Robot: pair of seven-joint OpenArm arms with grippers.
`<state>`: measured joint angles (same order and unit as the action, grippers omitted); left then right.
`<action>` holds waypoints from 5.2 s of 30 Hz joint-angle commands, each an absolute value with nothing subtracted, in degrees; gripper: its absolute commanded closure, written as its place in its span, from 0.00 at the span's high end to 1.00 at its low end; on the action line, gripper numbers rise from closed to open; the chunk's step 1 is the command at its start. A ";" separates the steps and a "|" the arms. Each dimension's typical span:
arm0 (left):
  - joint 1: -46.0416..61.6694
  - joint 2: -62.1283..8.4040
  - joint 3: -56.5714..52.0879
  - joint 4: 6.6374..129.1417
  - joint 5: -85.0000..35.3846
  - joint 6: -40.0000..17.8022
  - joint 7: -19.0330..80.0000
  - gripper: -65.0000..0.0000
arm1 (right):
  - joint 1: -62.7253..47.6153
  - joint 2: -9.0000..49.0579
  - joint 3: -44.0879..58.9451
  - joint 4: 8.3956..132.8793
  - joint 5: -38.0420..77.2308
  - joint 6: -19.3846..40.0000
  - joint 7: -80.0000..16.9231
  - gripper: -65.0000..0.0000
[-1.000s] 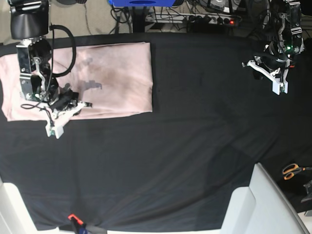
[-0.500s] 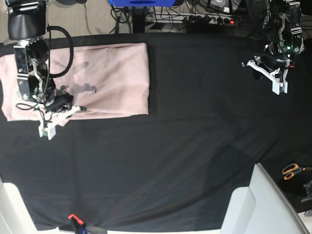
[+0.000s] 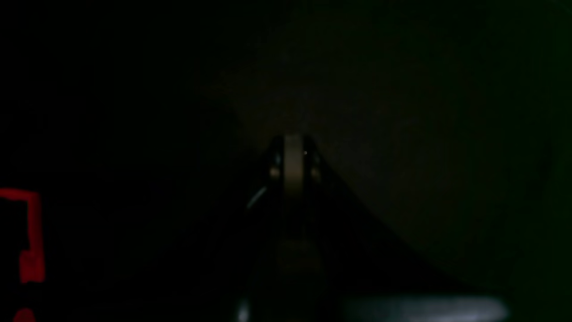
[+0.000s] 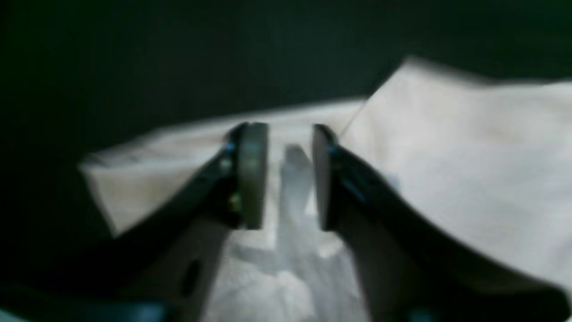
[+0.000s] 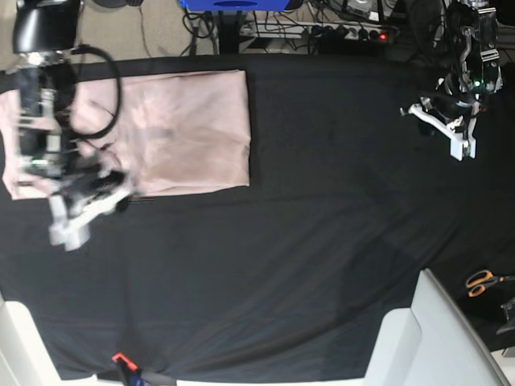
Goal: Fold the T-shirt properly
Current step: 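Open the right gripper and raise it away from the shirt, then move the left gripper to the shirt's folded edge and grasp it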
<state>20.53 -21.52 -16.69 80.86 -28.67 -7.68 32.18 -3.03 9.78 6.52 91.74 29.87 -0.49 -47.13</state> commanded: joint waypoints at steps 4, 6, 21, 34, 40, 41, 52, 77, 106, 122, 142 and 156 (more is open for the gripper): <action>20.70 -22.55 -17.36 81.36 -28.79 -7.78 31.25 0.00 | -2.77 12.62 24.66 94.64 29.32 2.24 -48.92 0.51; 20.88 -22.55 -17.45 81.36 -28.79 -7.78 31.25 0.00 | -2.51 12.97 33.98 92.79 30.90 11.21 -49.19 0.57; 21.05 -22.46 -17.01 81.80 -28.79 -7.78 31.16 0.00 | 4.53 31.69 58.15 35.91 38.55 40.00 -49.89 0.65; 21.14 -22.46 -17.01 81.27 -28.79 -7.78 31.16 0.00 | 5.23 32.22 42.68 32.57 38.64 40.00 -39.60 0.95; 21.23 -22.46 -17.10 81.27 -28.79 -7.78 31.16 0.00 | 5.14 32.13 35.56 27.21 38.64 40.00 -36.35 0.95; 21.67 -22.46 -17.27 81.27 -28.79 -7.78 31.16 0.00 | 5.14 32.13 34.86 26.77 38.64 40.00 -35.91 0.94; 22.02 -22.55 -17.01 81.36 -28.79 -7.78 31.16 0.00 | 3.38 32.04 34.15 27.12 38.64 40.00 -37.49 0.70; 22.20 -22.55 -16.92 81.36 -28.79 -7.87 31.16 0.00 | 2.86 32.31 25.10 35.03 38.55 40.00 -40.92 0.69; 20.09 -14.46 -8.31 85.14 -29.32 -15.60 31.34 0.00 | -4.26 31.96 37.93 46.46 38.55 34.68 -29.14 0.69; 16.13 -4.26 -8.57 79.16 -29.49 -40.00 31.52 0.93 | -16.84 27.21 39.16 75.38 38.55 21.85 -24.40 0.70; 5.14 -2.15 5.41 62.99 -36.97 -40.00 31.25 0.75 | -19.47 27.21 39.08 75.56 38.46 21.93 -24.40 0.70; 1.63 -1.27 6.64 57.54 -37.05 -40.00 31.16 0.09 | -19.47 27.21 39.08 75.38 38.46 21.93 -24.40 0.70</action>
<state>1.74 -1.41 6.57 57.34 -36.36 -39.48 30.98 -19.62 25.69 38.61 74.65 37.71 21.85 -25.67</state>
